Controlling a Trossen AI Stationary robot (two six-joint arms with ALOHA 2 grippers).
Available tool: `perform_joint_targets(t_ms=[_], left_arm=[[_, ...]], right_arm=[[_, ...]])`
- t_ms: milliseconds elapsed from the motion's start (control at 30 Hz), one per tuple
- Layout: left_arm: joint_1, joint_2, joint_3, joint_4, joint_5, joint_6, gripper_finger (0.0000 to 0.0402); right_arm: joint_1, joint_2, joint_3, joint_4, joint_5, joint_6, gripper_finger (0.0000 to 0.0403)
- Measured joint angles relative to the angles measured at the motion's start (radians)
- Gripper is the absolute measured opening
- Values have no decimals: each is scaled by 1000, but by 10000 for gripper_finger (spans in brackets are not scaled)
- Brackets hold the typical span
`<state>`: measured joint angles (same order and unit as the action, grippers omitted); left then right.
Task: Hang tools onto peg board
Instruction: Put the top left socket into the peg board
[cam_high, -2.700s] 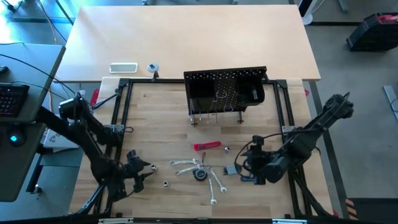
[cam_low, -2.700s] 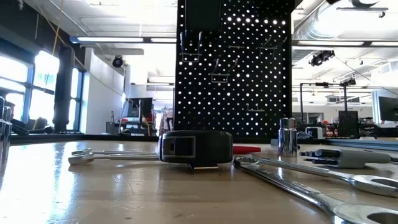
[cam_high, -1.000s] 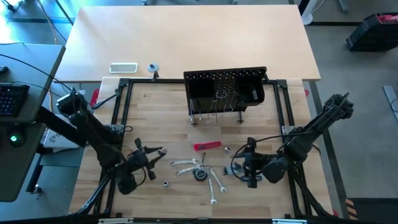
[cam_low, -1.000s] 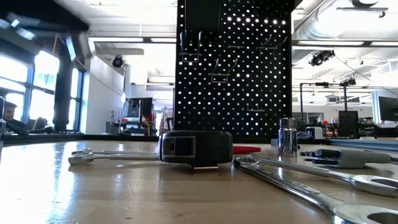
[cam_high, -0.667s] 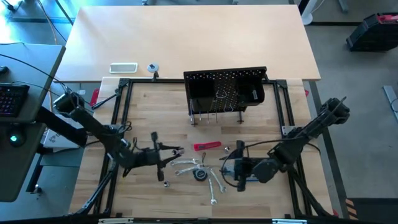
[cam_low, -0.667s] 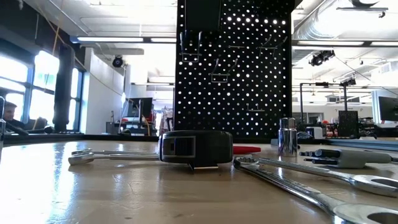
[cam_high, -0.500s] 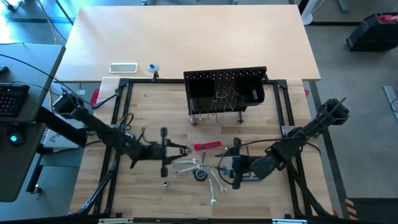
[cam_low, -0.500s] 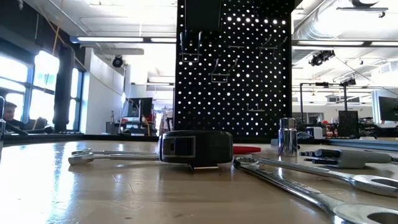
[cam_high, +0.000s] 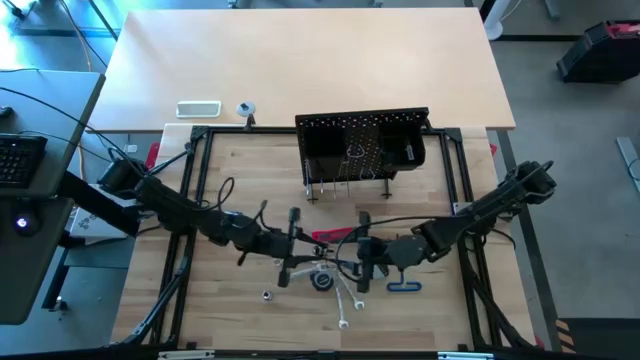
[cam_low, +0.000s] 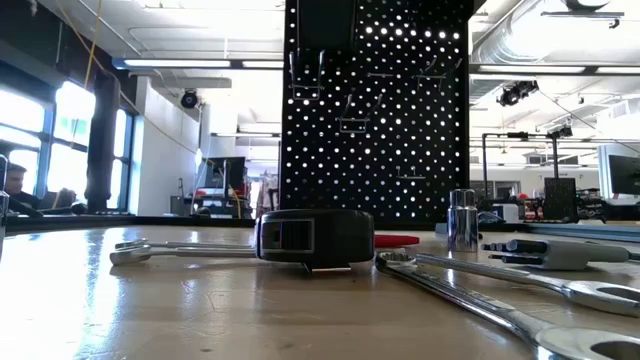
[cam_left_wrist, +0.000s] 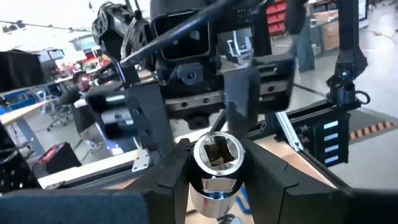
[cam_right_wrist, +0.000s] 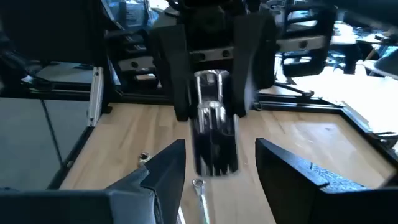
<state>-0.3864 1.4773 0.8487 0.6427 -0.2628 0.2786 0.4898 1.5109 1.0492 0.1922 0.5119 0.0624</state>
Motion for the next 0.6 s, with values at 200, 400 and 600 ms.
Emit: perform_joint_targets(t_ms=[200, 400, 600], left_arm=[[24, 47, 57, -45, 49, 9, 105], [33, 63, 84, -48, 67, 12, 105], [33, 63, 89, -54, 78, 12, 105]], right_arm=[[-6, 16, 0, 0, -15, 26, 188], [-6, 15, 0, 1, -16, 27, 188], [-6, 15, 0, -24, -16, 34, 156]])
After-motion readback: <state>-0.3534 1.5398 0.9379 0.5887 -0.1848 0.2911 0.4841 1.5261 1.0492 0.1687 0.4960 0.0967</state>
